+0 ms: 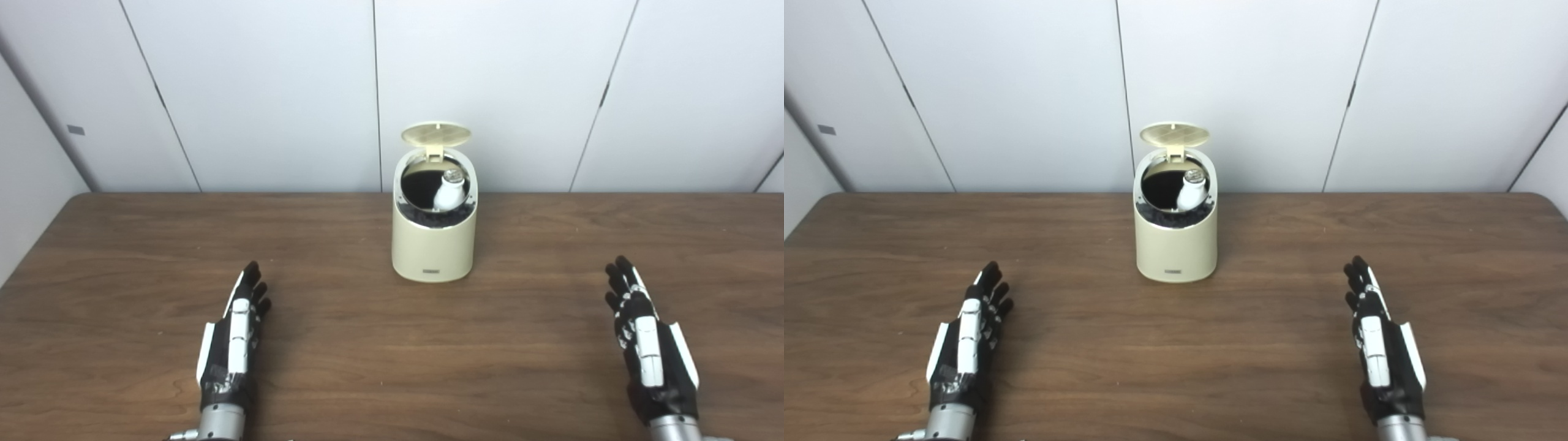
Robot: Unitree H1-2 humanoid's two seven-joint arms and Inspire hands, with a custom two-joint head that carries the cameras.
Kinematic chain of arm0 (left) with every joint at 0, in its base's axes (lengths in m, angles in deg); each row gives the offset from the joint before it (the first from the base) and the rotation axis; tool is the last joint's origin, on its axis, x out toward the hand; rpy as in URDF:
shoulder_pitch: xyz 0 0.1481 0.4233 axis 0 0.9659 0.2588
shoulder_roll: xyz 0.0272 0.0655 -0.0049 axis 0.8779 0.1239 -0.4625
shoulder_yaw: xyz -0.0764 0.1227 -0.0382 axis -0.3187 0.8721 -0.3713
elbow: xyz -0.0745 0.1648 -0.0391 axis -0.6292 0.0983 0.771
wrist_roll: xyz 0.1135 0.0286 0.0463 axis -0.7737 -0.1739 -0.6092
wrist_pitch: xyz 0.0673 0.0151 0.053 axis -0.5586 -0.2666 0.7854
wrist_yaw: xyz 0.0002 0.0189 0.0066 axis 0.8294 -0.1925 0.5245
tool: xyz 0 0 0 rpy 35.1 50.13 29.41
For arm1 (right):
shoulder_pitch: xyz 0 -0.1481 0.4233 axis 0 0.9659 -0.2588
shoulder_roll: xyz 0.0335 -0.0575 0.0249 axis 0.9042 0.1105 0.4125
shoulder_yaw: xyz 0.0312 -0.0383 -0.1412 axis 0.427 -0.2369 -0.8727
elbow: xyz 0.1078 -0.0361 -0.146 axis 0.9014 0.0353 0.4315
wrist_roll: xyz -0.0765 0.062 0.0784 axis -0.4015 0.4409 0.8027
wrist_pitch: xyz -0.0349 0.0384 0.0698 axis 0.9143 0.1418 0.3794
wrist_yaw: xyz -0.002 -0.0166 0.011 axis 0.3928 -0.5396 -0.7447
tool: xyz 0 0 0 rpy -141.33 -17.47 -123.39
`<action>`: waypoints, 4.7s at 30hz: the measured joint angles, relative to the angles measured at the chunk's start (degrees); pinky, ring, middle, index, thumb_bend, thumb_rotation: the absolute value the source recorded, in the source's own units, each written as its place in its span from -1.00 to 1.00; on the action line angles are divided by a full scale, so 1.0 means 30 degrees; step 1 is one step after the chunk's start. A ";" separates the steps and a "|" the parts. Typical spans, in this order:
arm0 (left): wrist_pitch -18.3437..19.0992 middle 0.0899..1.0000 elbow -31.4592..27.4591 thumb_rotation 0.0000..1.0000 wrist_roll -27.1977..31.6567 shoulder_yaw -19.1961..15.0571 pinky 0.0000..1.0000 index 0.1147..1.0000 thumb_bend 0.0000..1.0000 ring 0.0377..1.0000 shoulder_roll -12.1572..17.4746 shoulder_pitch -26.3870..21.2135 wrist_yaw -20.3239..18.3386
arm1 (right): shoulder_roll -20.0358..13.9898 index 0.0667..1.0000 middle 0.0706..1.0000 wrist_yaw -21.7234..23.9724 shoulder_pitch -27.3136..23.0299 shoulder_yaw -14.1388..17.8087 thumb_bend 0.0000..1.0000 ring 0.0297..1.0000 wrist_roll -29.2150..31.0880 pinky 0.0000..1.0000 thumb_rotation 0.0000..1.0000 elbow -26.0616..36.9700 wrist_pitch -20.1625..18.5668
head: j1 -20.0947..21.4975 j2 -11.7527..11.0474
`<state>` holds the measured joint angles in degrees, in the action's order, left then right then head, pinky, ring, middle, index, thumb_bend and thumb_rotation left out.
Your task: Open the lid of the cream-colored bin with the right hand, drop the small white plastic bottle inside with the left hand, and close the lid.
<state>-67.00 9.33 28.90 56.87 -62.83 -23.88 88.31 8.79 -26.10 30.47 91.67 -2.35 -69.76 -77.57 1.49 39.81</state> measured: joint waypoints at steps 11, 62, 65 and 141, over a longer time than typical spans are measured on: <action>-0.0152 1.00 -0.0079 0.96 0.0275 0.0152 1.00 1.00 -0.16 1.00 0.0501 0.0329 -0.0655 | -0.0023 1.00 1.00 0.0421 0.0169 -0.0004 0.08 1.00 0.0927 1.00 1.00 0.0003 -0.0005 | 0.0294 0.0352; -0.1068 1.00 0.0206 0.93 -0.0754 0.0698 1.00 1.00 -0.28 1.00 0.0494 0.0530 -0.0591 | -0.1307 0.85 0.91 0.0538 -0.4346 -0.1564 0.17 0.96 -0.3015 0.95 1.00 0.0869 -0.3420 | 0.0616 -0.0703; -0.1117 1.00 0.0205 0.92 -0.0768 0.0700 1.00 1.00 -0.27 1.00 0.0473 0.0548 -0.0590 | -0.1364 0.86 0.90 0.0646 -0.5452 -0.1982 0.19 0.95 -0.3688 0.92 1.00 0.0936 -0.3828 | 0.0528 -0.0732; -0.2314 1.00 0.0738 0.75 -0.1786 0.0986 1.00 1.00 -0.29 1.00 -0.0060 0.0389 -0.0380 | -0.4188 0.72 0.78 0.4564 -1.1901 -0.6748 0.15 0.86 -1.2177 0.79 0.90 0.0855 -0.3736 | -0.0175 -0.1465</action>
<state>-73.94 11.54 23.54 59.83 -63.01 -22.72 87.17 -3.78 -12.41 -5.23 71.43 -38.88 -67.20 -88.78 0.97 35.42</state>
